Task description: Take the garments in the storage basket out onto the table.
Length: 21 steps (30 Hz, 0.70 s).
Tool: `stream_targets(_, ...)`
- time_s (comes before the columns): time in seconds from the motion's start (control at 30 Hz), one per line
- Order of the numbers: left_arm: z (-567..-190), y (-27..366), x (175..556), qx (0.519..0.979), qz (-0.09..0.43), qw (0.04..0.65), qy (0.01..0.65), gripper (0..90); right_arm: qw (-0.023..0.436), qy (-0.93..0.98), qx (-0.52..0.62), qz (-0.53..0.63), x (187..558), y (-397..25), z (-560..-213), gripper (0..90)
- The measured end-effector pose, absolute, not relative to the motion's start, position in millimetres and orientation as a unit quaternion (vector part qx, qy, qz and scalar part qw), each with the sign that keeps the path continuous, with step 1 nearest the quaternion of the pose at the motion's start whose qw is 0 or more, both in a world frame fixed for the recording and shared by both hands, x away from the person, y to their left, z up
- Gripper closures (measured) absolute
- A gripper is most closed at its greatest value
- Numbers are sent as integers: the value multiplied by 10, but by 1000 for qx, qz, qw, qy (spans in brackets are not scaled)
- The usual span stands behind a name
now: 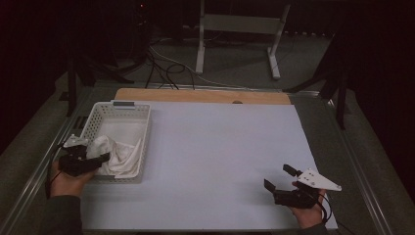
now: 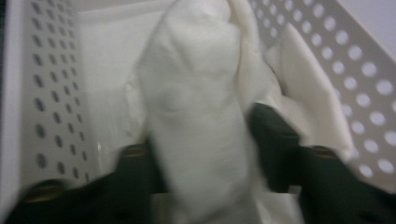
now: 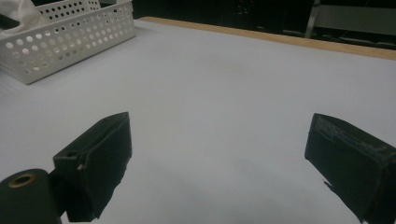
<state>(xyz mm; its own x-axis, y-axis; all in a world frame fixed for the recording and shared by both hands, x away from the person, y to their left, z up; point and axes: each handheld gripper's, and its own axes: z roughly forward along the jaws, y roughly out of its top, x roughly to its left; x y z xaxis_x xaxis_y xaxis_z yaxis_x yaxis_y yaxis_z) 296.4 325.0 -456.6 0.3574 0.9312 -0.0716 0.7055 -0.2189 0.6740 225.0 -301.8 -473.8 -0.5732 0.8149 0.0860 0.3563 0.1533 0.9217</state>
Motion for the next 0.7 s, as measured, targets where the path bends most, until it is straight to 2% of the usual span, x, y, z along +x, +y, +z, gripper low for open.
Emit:
stream_targets(0.07,-4557,3247,2958,766,170,321,531,774,224,726,402,511,2253,-3019,-4740,75)
stream_targets(0.13,-4533,3246,2953,763,169,328,530,828,224,726,404,510,2251,-3014,-4739,75)
stream_targets(0.7,-4227,3206,2964,742,190,383,516,845,221,722,408,513,2254,-3027,-4739,75)
